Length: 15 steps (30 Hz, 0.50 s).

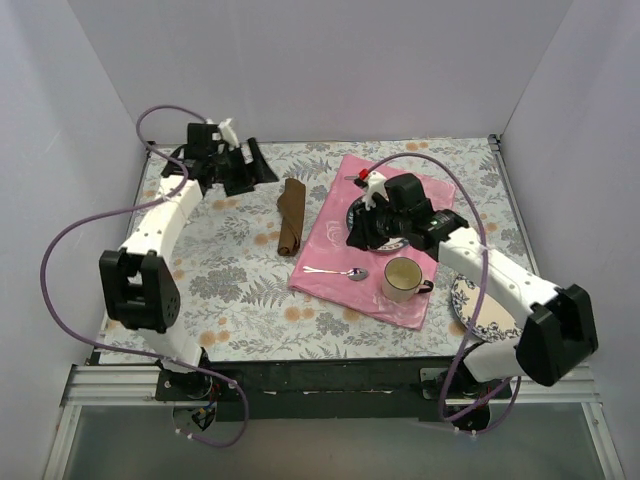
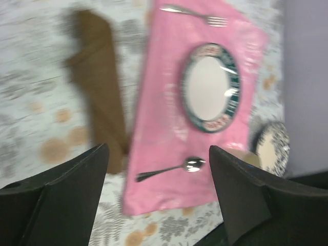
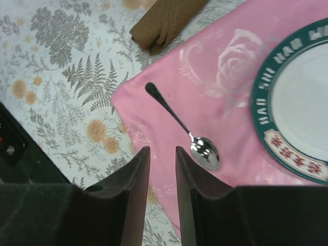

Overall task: Fold the napkin, place the utensils inside, and roll it up
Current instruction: Roll the napkin with the utensil

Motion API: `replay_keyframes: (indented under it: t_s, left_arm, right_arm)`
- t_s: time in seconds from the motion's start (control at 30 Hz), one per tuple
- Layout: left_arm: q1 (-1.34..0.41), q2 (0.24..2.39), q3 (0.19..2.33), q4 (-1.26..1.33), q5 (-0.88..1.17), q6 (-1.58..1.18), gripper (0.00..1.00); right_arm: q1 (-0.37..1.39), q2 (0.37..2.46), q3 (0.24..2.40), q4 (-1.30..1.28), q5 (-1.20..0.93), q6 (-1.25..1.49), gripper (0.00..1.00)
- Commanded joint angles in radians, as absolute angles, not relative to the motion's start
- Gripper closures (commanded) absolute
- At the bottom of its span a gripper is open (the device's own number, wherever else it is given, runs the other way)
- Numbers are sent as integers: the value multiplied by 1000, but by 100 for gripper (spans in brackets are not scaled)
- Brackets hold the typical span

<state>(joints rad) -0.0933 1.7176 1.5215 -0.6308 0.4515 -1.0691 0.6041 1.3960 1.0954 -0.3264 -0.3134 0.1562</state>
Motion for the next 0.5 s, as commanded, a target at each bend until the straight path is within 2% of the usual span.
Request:
replay_keyframes:
  t_s: [0.0,0.1,0.13,0.17,0.2,0.23,0.47]
  left_arm:
    - [-393,1527,1474,-496,342,-1186,21]
    - [-577,1427,1390,-367,205,-1235,21]
    - [-615,1396,1356,-335,172,-1239,21]
    - [-642,1356,1320,-296,152,-1238,21]
    - [-679,1323,1243,-257,135,-1238,20]
    - [-686,1262,1215,-206,111,-1242,20]
    - [-686,1123,1094,-166,68,-1269,19]
  right_arm:
    - [598,1199,1062,-445,-42,179,63]
    - [598,1044,997,-463,98,212,46]
    - [597,1004,979,-471,119,218,30]
    - [598,965,963,-472,145,222,22]
    - [598,894,948,-474,153,225,8]
    - [597,859,922,-482,158,229,1]
    - [598,710,879,-491,87,204,1]
